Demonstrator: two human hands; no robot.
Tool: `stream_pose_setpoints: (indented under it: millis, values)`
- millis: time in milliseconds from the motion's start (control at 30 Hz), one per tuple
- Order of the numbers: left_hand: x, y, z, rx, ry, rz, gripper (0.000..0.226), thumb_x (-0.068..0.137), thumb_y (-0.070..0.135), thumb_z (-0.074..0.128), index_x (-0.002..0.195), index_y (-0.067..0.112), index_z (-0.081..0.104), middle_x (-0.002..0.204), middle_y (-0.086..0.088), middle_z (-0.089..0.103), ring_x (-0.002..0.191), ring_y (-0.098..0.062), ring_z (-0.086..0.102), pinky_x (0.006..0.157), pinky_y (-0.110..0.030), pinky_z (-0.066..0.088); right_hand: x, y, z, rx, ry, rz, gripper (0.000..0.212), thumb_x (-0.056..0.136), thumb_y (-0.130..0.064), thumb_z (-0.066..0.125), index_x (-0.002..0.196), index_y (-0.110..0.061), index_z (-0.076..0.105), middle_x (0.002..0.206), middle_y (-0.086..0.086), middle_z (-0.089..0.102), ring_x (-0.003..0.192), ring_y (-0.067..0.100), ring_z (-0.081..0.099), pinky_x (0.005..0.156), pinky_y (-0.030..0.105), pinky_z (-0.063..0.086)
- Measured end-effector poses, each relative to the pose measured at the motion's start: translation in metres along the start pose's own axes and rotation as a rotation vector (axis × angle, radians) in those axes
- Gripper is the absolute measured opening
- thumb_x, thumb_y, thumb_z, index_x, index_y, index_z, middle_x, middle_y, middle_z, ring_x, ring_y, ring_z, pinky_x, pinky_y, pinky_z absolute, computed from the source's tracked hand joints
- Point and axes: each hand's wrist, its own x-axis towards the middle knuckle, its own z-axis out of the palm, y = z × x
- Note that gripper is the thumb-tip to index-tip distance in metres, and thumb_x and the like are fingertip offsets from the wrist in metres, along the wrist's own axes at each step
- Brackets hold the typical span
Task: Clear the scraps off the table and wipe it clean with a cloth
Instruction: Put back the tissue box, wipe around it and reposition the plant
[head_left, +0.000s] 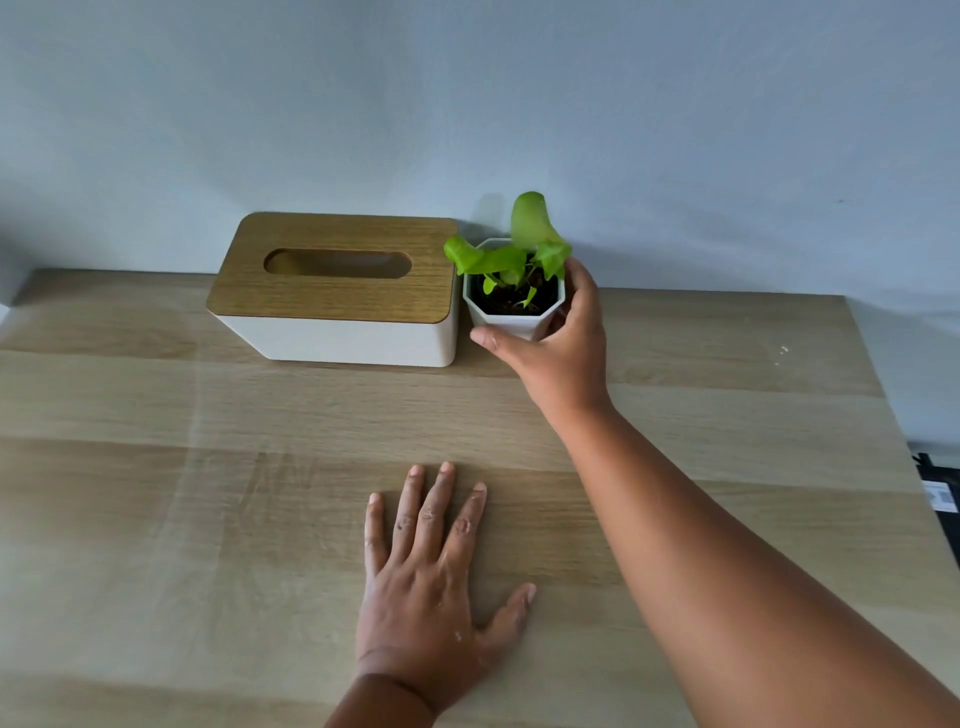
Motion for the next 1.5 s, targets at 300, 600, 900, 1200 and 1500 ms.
stream_pose_setpoints:
  millis: [300, 600, 900, 1200, 1500]
  values:
    - [-0.0002, -0.0011, 0.0004, 0.016, -0.008, 0.006, 0.096, 0.076, 0.083, 0.052, 0.151, 0.024, 0.047, 0.167, -0.002, 0.026, 0.157, -0.028, 0.014, 0.118, -0.066, 0.021, -0.0042, 0.0042, -0.0035, 0.046, 0.022, 0.033, 0.091, 0.056, -0.030, 0.099, 0.134, -0.019, 0.054, 0.131, 0.002, 0.061, 0.117, 0.010, 0.065, 0.096, 0.038, 0.058]
    - [-0.0003, -0.0006, -0.0013, 0.019, -0.013, 0.003, 0.096, 0.076, 0.083, 0.052, 0.151, 0.023, 0.047, 0.167, -0.003, 0.027, 0.157, -0.027, 0.013, 0.119, -0.065, 0.021, -0.0026, 0.0027, -0.0020, 0.043, 0.019, 0.023, 0.090, 0.056, -0.030, 0.098, 0.134, -0.019, 0.054, 0.131, 0.001, 0.060, 0.117, 0.008, 0.064, 0.097, 0.036, 0.058]
    - [-0.0001, -0.0015, 0.0000, 0.023, -0.004, 0.014, 0.095, 0.077, 0.083, 0.051, 0.150, 0.022, 0.048, 0.167, -0.003, 0.026, 0.157, -0.028, 0.014, 0.119, -0.065, 0.021, -0.0008, 0.0025, 0.0000, 0.028, 0.019, 0.029, 0.090, 0.058, -0.026, 0.098, 0.136, -0.017, 0.054, 0.133, 0.007, 0.057, 0.120, 0.015, 0.063, 0.099, 0.041, 0.056]
    - [-0.0002, -0.0025, 0.0017, 0.026, -0.002, 0.022, 0.096, 0.078, 0.084, 0.049, 0.152, 0.022, 0.044, 0.168, -0.003, 0.024, 0.157, -0.029, 0.013, 0.118, -0.066, 0.020, -0.0037, 0.0001, 0.0002, 0.004, 0.026, 0.030, 0.090, 0.058, -0.027, 0.098, 0.136, -0.021, 0.054, 0.134, 0.003, 0.054, 0.117, 0.012, 0.064, 0.098, 0.038, 0.057]
    - [-0.0008, -0.0018, -0.0008, 0.035, -0.012, 0.022, 0.095, 0.079, 0.084, 0.046, 0.152, 0.022, 0.045, 0.167, -0.004, 0.026, 0.157, -0.028, 0.012, 0.119, -0.065, 0.020, -0.0050, 0.0047, -0.0025, -0.026, 0.021, -0.007, 0.088, 0.064, -0.025, 0.095, 0.141, -0.021, 0.053, 0.132, 0.003, 0.053, 0.114, 0.009, 0.064, 0.096, 0.035, 0.058]
